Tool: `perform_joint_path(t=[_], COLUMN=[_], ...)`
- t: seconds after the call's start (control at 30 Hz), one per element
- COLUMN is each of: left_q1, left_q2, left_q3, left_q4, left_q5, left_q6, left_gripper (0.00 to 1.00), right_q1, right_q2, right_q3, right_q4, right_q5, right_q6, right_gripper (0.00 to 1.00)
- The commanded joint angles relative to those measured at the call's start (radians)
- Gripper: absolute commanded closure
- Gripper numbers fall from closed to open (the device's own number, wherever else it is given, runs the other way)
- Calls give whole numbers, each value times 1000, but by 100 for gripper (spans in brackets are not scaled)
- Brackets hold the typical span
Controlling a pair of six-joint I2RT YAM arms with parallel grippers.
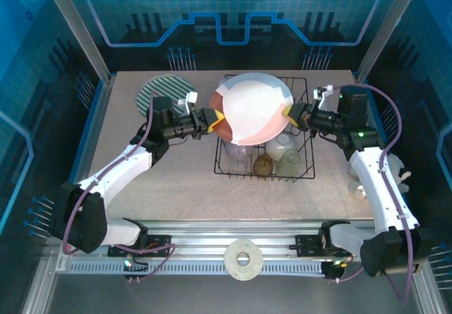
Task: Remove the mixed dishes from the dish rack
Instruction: Place the plate on the plate.
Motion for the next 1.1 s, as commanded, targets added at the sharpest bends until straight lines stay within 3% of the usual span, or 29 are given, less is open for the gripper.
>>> perform_joint_path(t=[0.0,0.07,0.1,0.2,0.27,0.33,0.37,0.8,0.97,1.07], left_q1=[-15,-15,-14,-15,-15,-15,-15,34,115,207], left_q2=[-24,-32,-36,-46,-52,-55,-58,-64,-89,-111], left_q3=[-24,-19,-18,-16,-16,-15,-15,60,110,139], left_q4=[29,12,6,-3,-4,0,5,-2,-10,-43], left_q5=[-36,-37,-37,-39,-41,-45,-45,-34,-37,-25], left_q6=[-36,-23,-19,-8,-5,-5,-7,-10,-11,-12], left_gripper=[100,100,100,100,100,100,100,100,100,100], right_q1=[4,4,4,3,4,4,4,4,5,5], right_q2=[-7,-4,-3,-7,-20,-33,-39,-156,-191,-202], right_q3=[2,-1,-3,-21,-39,-43,-45,-53,-20,-5], right_q4=[100,108,113,156,188,175,164,41,-50,-74], right_q5=[-54,-56,-59,-64,-60,-37,-23,92,141,162], right_q6=[7,6,9,23,34,21,13,-76,-155,-186], right_gripper=[100,100,94,66,31,6,0,0,0,0])
